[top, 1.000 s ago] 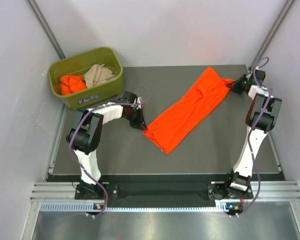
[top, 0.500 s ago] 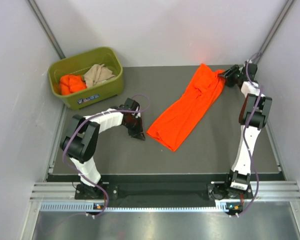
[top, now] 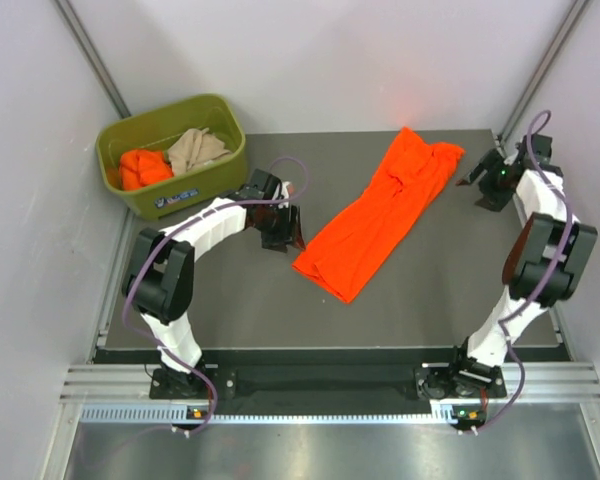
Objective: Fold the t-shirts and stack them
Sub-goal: Fold the tshirt
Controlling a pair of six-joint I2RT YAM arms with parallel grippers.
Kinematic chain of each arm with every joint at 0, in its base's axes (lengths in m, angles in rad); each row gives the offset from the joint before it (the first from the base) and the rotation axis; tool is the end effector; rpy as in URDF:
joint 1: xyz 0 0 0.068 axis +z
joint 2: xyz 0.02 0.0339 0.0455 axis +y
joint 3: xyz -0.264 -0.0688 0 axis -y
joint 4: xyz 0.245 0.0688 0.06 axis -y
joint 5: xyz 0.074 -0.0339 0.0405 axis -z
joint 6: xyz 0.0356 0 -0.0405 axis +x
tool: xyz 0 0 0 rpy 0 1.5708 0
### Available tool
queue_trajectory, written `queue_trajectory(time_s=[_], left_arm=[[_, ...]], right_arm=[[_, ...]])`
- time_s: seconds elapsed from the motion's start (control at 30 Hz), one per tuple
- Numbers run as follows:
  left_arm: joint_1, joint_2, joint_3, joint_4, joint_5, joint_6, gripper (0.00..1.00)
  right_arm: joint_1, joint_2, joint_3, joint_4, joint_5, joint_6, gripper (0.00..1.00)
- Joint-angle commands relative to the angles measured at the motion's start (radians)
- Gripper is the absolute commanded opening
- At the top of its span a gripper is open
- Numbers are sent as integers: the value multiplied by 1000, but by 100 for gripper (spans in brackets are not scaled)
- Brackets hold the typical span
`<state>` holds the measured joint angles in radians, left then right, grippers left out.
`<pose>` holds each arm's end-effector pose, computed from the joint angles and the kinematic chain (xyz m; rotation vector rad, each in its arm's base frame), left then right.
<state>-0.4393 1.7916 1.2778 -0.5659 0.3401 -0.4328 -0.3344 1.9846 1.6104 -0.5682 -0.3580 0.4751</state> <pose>0.3311 -0.1687 0.2081 0.1273 2.7495 -0.7191 0.4190 -0.1324 0.2347 0.8476 2.3510 0.5073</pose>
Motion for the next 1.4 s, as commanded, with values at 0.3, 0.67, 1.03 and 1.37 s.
queue_trajectory(time_s=[0.3, 0.67, 1.03, 1.37], left_arm=[[14, -11, -86, 113, 59, 11, 56], [16, -96, -178, 155, 91, -64, 54], [17, -195, -229, 129, 59, -70, 53], [20, -212, -140, 61, 37, -12, 51]], right_arm=[[486, -718, -817, 279, -114, 248, 41], [804, -736, -1192, 767, -38, 674, 56], [842, -601, -1190, 824, 17, 746, 43], [910, -624, -1195, 715, 110, 764, 43]])
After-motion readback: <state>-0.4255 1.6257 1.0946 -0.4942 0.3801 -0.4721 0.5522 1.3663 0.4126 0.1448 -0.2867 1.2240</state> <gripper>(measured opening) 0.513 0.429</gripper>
